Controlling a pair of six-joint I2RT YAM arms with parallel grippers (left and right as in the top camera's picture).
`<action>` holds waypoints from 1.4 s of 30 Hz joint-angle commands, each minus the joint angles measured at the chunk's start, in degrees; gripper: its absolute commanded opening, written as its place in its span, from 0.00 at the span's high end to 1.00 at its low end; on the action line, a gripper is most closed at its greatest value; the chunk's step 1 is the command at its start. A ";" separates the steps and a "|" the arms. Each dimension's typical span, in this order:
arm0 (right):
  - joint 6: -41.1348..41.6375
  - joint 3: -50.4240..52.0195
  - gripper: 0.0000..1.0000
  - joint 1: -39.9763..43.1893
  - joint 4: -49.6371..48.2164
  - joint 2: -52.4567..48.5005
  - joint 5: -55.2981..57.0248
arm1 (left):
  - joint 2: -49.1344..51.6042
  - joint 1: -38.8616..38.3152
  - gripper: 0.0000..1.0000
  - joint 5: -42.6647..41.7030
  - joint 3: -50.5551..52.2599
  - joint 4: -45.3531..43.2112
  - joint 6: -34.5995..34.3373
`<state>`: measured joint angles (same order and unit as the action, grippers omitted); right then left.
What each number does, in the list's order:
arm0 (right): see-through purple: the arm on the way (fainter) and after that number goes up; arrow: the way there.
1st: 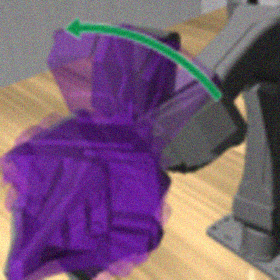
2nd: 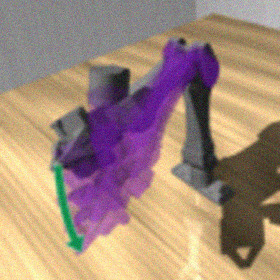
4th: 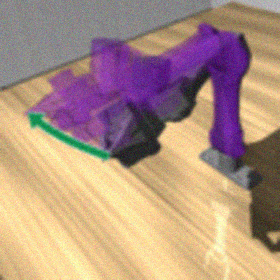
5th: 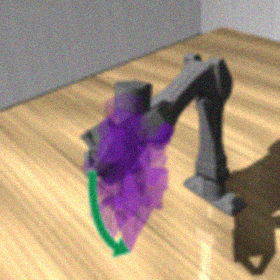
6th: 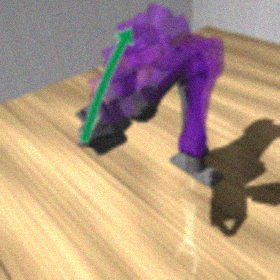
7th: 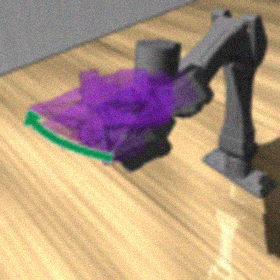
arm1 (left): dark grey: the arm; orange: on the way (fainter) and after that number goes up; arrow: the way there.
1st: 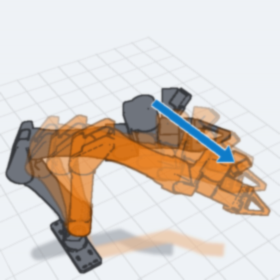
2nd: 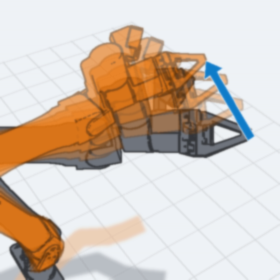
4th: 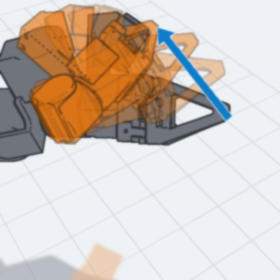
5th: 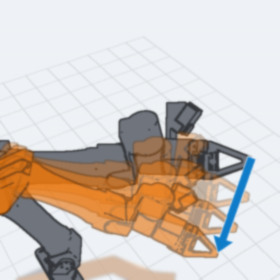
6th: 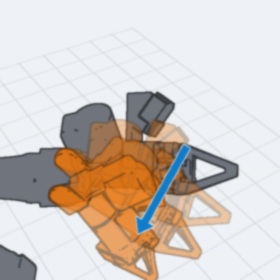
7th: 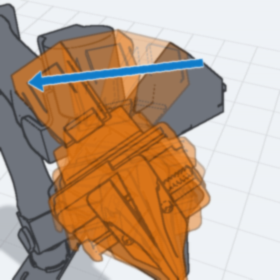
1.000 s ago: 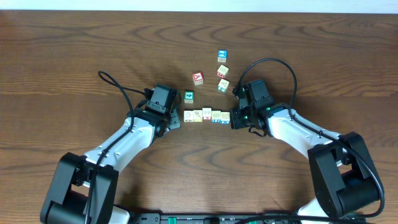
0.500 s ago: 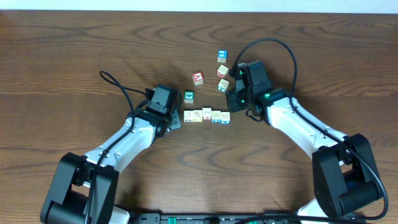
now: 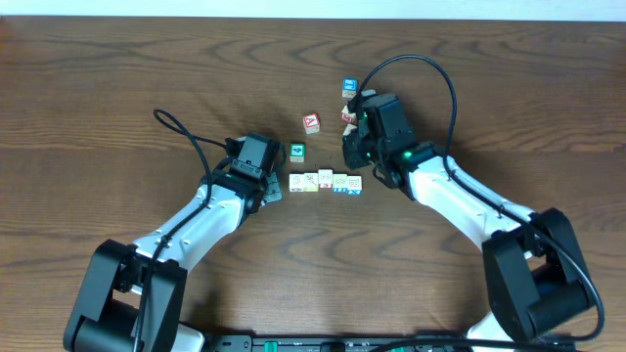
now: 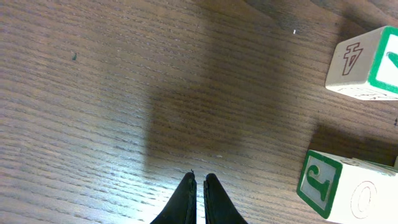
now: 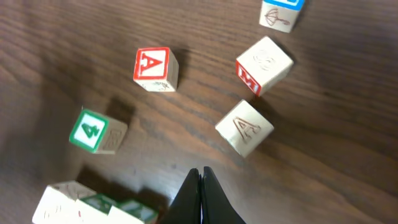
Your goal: Lift 5 blocks
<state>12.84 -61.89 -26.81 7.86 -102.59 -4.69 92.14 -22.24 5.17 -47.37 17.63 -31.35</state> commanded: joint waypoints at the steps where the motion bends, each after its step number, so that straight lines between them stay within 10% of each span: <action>1: 2.49 -0.79 0.99 -0.68 -1.49 -3.50 -2.03 | -0.02 0.00 0.92 2.49 0.76 0.39 -0.26; 42: 3.98 -2.86 0.99 -5.46 6.10 -5.44 -3.96 | -0.04 0.00 0.92 6.08 0.76 3.17 -0.26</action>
<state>16.97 -63.70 -31.59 13.91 -107.90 -7.46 92.14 -22.24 9.82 -47.37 20.58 -31.35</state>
